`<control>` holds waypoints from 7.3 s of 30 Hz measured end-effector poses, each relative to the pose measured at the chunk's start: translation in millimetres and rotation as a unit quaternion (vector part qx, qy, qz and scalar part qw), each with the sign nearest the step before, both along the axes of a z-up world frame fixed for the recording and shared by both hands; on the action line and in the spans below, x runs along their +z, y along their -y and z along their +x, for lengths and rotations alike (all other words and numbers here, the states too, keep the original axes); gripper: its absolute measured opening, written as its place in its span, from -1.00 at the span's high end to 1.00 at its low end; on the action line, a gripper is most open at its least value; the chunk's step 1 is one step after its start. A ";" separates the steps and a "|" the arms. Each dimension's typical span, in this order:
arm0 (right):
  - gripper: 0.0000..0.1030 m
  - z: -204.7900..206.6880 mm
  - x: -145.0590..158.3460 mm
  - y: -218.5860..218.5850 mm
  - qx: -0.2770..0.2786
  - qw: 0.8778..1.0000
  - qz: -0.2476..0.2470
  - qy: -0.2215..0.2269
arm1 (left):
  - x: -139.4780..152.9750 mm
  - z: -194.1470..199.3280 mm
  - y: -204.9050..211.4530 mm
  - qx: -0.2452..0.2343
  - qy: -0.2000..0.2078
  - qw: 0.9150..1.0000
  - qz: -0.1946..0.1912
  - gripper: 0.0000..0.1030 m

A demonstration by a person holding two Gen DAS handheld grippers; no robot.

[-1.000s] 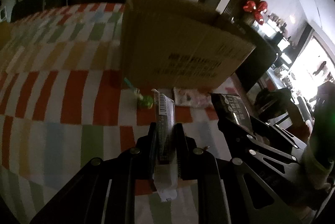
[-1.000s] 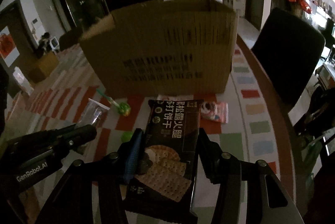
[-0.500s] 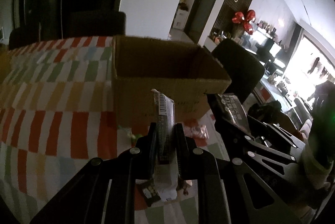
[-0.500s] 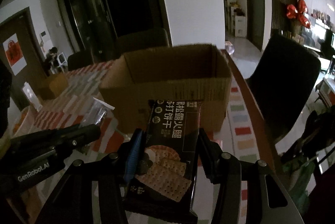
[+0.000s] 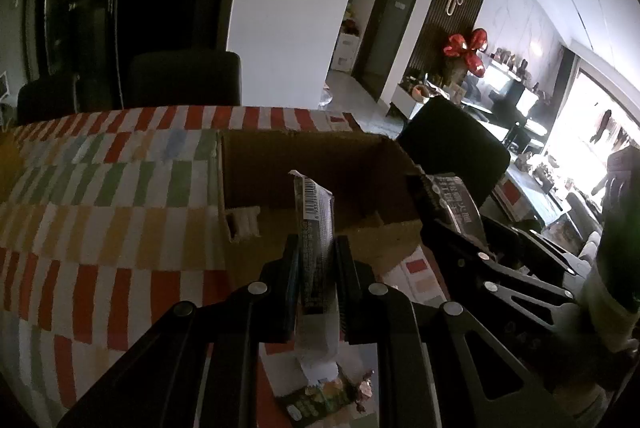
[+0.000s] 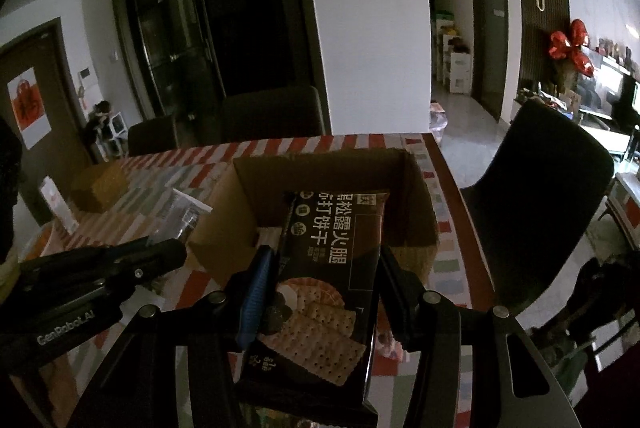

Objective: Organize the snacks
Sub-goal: 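Lower the cracker box into the box with the right tool while the left tool drops the stick packet, then withdraw both open tools from the box back toward the remaining snacks, then grasp the gold-wrapped candy with the right tool while the left tool grasps the green lollipop, then drop the gold candy into the box with the right tool while the left tool drops the lollipop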

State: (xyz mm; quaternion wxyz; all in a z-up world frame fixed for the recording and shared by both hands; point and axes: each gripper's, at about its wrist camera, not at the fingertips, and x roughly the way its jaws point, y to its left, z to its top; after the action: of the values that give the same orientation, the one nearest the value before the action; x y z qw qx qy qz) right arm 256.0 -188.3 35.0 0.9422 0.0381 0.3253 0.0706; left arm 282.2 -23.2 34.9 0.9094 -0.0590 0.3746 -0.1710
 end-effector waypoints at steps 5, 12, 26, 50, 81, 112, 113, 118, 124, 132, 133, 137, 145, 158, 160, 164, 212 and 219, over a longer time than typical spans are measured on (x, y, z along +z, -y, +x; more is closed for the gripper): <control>-0.02 17.7 5.4 -1.3 0.002 1.000 -0.012 0.003 | 5.9 20.2 -3.6 -0.002 -0.007 1.000 -0.011 0.66; -0.02 50.2 12.3 -0.9 0.002 1.000 -0.029 0.007 | 10.4 51.4 -4.4 0.000 -0.006 1.000 -0.008 0.66; -0.02 98.5 -0.5 4.9 -0.007 0.999 -0.040 -0.012 | 0.7 101.8 7.4 0.000 -0.024 1.000 0.011 0.64; -0.35 -7.2 5.6 5.7 -0.002 0.998 -0.035 0.050 | 3.5 -13.6 6.2 -0.014 0.042 0.997 0.061 0.06; -0.34 -82.5 -90.4 -6.4 0.012 0.997 -0.025 -0.075 | -90.1 -87.9 -0.7 -0.058 -0.029 0.996 0.067 0.06; 0.06 -63.0 -169.6 -12.3 0.010 0.982 0.019 -0.186 | -156.1 -46.6 18.1 -0.105 -0.073 0.988 0.089 0.08; 0.08 -62.4 -170.3 -13.0 0.012 0.982 0.020 -0.186 | -157.4 -43.8 19.7 -0.105 -0.074 0.988 0.088 0.08; 0.24 -57.6 -174.8 -15.6 0.013 0.981 0.019 -0.192 | -163.8 -32.0 25.0 -0.102 -0.083 0.988 0.082 0.17; 0.42 -55.6 -175.0 -15.5 0.015 0.982 0.017 -0.189 | -169.6 -24.1 29.9 -0.103 -0.089 0.987 0.083 0.28; 0.49 -50.2 -176.9 -15.7 0.020 0.982 0.018 -0.187 | -175.4 -19.9 32.3 -0.109 -0.102 0.986 0.078 0.48; 0.49 -50.5 -176.8 -14.9 0.021 0.982 0.019 -0.187 | -174.9 -20.5 31.9 -0.109 -0.101 0.986 0.078 0.48; 0.49 -50.4 -175.1 -13.4 0.021 0.982 0.020 -0.185 | -169.5 -25.5 30.3 -0.107 -0.099 0.986 0.076 0.49; 0.49 -54.2 -156.6 -8.2 0.026 0.986 0.025 -0.165 | -146.6 -36.8 30.2 -0.097 -0.078 0.989 0.078 0.49; 0.49 -56.2 -109.9 -4.7 0.030 0.994 0.029 -0.103 | -93.4 -50.2 24.5 -0.079 -0.025 0.995 0.060 0.49; 0.49 -56.3 -101.8 -3.2 0.030 0.995 0.029 -0.092 | -85.2 -51.3 23.8 -0.076 -0.015 0.995 0.058 0.49; 0.49 -55.7 -87.1 -1.2 0.029 0.997 0.031 -0.072 | -68.5 -51.9 23.7 -0.073 0.005 0.996 0.053 0.49; 0.49 60.5 5.4 -3.2 0.020 1.000 -0.001 0.019 | 9.9 66.7 11.8 -0.027 0.070 0.996 0.041 0.49; 0.49 79.0 3.3 -1.6 0.009 1.000 -0.008 0.010 | 4.5 85.3 17.1 -0.024 0.051 0.997 0.060 0.37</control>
State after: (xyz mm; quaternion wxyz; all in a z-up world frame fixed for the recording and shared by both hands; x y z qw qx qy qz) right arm 335.0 -186.7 38.3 0.9449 0.0274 0.3170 0.0765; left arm 367.5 -40.3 39.5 0.9248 0.0134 0.3390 -0.1722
